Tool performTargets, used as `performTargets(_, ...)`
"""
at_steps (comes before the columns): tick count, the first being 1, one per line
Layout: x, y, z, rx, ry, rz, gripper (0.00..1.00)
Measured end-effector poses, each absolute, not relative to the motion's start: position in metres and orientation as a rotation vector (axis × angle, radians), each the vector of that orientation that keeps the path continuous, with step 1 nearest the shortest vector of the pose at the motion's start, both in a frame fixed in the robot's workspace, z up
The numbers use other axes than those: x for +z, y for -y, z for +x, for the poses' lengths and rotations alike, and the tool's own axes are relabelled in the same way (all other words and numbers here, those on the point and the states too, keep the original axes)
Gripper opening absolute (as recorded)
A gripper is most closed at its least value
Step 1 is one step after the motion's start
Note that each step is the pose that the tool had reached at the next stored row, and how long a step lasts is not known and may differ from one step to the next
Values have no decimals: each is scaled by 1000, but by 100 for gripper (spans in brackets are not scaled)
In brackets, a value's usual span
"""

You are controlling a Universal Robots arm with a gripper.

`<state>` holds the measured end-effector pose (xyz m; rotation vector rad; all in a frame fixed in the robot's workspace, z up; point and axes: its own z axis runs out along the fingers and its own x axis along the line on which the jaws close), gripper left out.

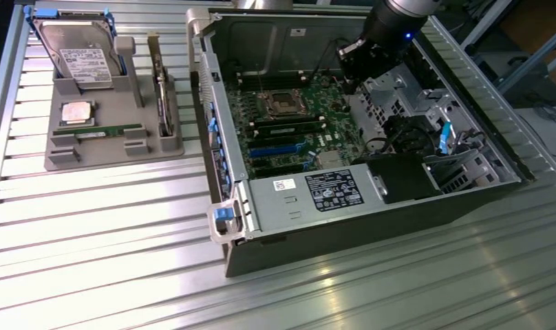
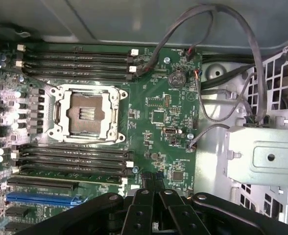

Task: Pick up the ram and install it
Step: 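Press down the ram until it locks into place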

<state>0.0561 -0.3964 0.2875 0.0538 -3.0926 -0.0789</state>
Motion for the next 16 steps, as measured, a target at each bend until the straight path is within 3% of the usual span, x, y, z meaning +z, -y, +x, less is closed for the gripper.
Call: performTargets(16, 288, 396, 56, -89, 3076, -392, 11)
